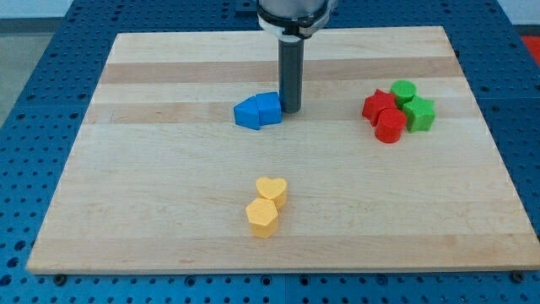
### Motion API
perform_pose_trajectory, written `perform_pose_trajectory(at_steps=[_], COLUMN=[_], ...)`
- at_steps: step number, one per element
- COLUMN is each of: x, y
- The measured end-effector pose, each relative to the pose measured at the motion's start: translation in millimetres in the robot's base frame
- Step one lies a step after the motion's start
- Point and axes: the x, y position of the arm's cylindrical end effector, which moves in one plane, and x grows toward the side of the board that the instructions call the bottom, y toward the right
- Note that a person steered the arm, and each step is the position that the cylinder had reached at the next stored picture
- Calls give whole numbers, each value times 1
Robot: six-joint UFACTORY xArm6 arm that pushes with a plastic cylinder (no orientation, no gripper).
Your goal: Point at the yellow hexagon
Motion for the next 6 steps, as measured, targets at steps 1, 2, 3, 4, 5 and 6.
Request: perform_pose_trajectory(at_steps=[1, 2, 3, 4, 5, 6], x=[30, 74, 117, 160, 202, 233], y=[11, 24, 37, 47, 44, 26])
